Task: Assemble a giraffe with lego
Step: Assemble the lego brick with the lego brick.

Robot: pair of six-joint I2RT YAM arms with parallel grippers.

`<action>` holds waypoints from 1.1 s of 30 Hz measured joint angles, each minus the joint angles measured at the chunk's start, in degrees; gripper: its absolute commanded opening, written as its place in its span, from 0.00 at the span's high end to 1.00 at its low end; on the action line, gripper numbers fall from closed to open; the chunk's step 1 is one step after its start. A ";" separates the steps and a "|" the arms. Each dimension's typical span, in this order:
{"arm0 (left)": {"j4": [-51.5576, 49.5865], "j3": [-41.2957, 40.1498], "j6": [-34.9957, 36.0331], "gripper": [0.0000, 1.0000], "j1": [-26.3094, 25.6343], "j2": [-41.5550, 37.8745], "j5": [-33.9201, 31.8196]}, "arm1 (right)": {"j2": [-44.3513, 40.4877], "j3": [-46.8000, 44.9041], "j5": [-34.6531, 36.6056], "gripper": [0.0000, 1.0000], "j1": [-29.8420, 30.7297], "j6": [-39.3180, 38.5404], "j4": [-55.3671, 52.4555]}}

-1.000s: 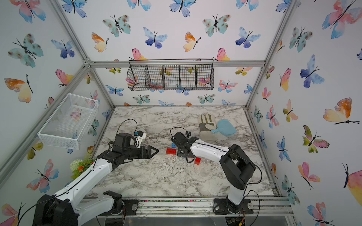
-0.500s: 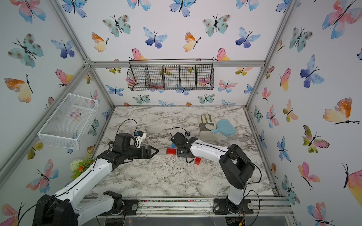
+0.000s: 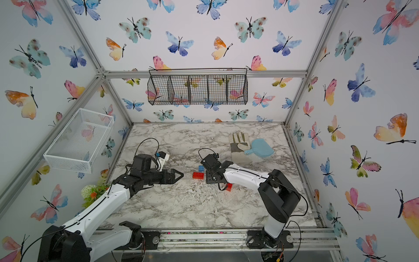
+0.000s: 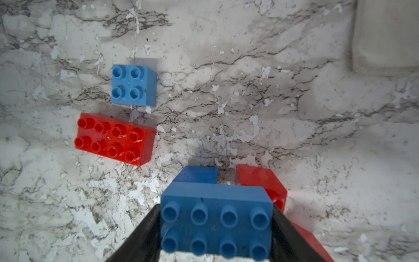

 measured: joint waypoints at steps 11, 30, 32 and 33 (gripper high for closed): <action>0.00 0.00 0.00 0.02 -0.35 0.00 -0.02 | -0.68 -0.74 -1.97 0.41 0.00 -11.08 0.11; 0.00 0.00 0.02 0.02 -0.35 0.00 -0.07 | 2.25 4.13 -2.05 0.37 -0.02 -6.93 -5.99; -0.02 0.00 0.00 0.02 -0.35 0.00 -0.07 | 2.14 3.85 -2.03 0.36 -0.02 -5.86 -5.70; -0.02 0.00 0.00 0.02 -0.37 0.00 -0.07 | 2.14 3.80 -1.92 0.35 0.00 -5.57 -5.66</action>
